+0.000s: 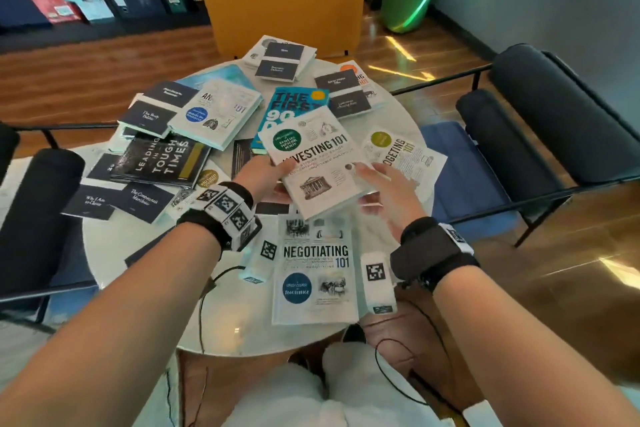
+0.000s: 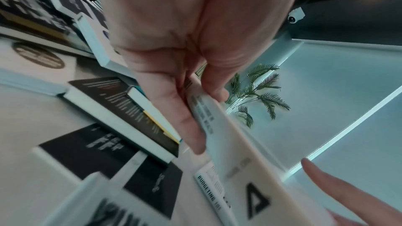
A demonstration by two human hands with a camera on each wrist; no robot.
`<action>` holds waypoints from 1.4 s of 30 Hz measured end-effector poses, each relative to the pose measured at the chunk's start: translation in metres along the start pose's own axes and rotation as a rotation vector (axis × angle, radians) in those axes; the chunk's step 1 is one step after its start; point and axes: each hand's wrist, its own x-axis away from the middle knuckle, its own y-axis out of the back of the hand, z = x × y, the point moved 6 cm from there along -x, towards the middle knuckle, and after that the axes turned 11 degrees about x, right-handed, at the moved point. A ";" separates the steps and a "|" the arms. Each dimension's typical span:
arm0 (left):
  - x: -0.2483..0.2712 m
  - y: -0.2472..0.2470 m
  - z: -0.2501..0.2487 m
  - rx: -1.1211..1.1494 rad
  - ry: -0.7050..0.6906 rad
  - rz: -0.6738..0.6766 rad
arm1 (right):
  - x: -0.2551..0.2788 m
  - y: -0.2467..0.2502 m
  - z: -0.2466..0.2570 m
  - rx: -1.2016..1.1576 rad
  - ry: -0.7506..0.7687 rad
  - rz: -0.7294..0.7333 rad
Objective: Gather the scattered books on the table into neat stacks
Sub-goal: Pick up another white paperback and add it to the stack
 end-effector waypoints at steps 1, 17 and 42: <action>0.006 0.004 0.007 -0.045 -0.001 0.008 | 0.005 -0.002 -0.005 0.120 0.003 -0.002; 0.036 0.021 0.124 -0.563 -0.130 0.085 | 0.082 -0.039 -0.097 0.639 -0.015 -0.102; 0.074 0.011 0.164 -0.874 -0.448 0.214 | 0.126 -0.044 -0.109 1.087 0.288 0.038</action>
